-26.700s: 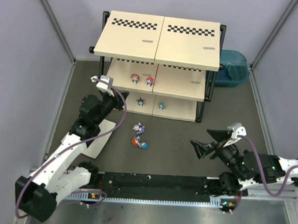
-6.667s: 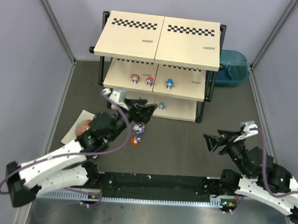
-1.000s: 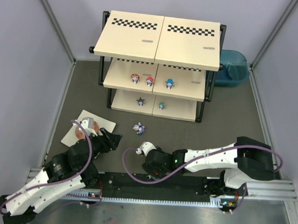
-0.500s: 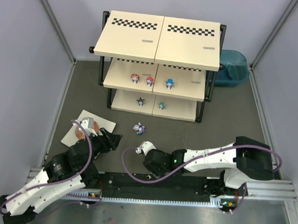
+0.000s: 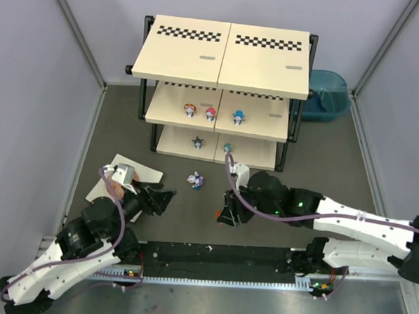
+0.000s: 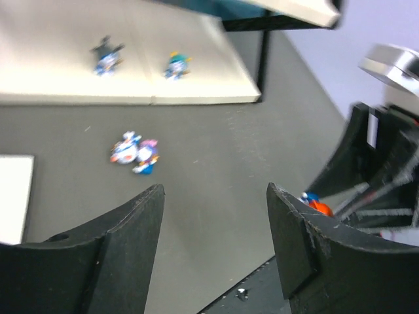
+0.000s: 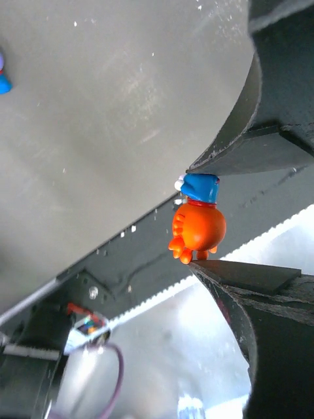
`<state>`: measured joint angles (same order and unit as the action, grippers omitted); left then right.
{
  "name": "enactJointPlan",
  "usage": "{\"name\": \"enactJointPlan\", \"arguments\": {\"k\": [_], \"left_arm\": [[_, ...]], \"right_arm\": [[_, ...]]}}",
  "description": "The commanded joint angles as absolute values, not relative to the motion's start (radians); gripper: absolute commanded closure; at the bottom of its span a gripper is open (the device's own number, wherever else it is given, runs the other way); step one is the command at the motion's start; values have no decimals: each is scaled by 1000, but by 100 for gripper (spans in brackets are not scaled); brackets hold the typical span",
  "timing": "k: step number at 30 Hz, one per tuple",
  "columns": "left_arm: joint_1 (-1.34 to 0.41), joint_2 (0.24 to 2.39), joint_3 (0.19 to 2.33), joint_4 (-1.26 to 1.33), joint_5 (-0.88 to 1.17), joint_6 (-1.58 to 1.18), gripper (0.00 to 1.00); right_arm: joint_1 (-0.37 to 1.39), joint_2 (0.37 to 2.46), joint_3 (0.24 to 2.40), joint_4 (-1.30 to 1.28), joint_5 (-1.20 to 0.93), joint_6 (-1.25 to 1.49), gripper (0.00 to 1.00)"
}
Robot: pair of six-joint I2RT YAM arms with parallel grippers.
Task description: Place and organize the plastic toys onto the shelf
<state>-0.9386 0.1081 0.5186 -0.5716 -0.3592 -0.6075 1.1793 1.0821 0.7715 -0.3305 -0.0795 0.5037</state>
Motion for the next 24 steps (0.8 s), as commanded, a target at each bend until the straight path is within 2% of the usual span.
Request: {"name": "enactJointPlan", "arguments": {"k": [1, 4, 5, 6, 10, 16, 24], "left_arm": [[-937, 98, 580, -310, -69, -297, 30], [-939, 144, 609, -266, 90, -203, 19], [-937, 185, 629, -262, 118, -181, 7], [-939, 211, 641, -261, 144, -164, 1], [-939, 301, 690, -241, 288, -83, 1], [-939, 377, 758, -225, 330, -6, 1], [-989, 483, 802, -147, 384, 44, 1]], "right_arm": [[1132, 988, 880, -437, -303, 575, 93], [1111, 957, 934, -468, -383, 618, 93], [1105, 951, 949, -471, -402, 632, 93], [1098, 943, 957, -471, -419, 644, 93], [1066, 907, 995, -469, -520, 722, 93], [993, 877, 1040, -465, -594, 814, 93], [937, 851, 1048, -440, -548, 879, 94]]}}
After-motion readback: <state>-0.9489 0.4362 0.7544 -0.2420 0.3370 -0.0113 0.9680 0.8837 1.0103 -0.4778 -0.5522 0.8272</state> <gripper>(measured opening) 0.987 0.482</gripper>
